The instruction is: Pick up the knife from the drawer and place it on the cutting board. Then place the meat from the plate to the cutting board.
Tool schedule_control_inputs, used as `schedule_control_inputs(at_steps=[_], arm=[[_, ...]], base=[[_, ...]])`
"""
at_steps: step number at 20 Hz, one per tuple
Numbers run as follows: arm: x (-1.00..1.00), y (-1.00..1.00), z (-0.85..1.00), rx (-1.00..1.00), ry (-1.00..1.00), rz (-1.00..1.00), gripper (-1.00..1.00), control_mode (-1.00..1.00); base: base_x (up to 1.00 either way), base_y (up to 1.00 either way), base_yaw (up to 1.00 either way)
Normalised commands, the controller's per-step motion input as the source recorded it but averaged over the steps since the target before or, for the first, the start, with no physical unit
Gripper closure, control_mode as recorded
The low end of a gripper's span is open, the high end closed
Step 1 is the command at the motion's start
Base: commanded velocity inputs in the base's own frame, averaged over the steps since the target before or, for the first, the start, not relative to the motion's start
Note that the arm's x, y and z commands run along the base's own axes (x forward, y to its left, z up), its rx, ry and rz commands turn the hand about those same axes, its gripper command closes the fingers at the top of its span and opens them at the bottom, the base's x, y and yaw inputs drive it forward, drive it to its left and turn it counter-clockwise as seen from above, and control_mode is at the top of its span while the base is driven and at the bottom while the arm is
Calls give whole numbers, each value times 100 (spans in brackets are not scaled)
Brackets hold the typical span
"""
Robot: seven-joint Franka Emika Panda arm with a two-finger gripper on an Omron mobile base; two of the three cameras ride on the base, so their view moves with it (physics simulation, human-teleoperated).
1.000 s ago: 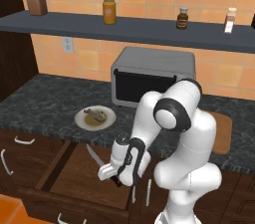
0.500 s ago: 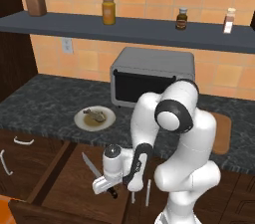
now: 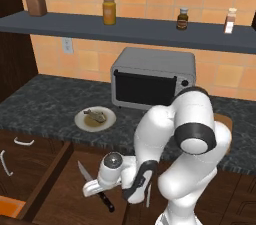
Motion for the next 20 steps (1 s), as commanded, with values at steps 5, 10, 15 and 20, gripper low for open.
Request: schedule_control_inputs(at_steps=[5, 10, 15, 20], arm=[[21, 30, 0, -13, 11, -5, -100, -100], [-5, -17, -21, -4, 5, 0, -100, -100], [-12, -20, -38, -1, 0, 2, -100, -100], [18, 14, -15, 0, 1, 0, -100, -100]], base=[[0, 0, 0], [0, 0, 0], [0, 0, 0], [0, 0, 0]])
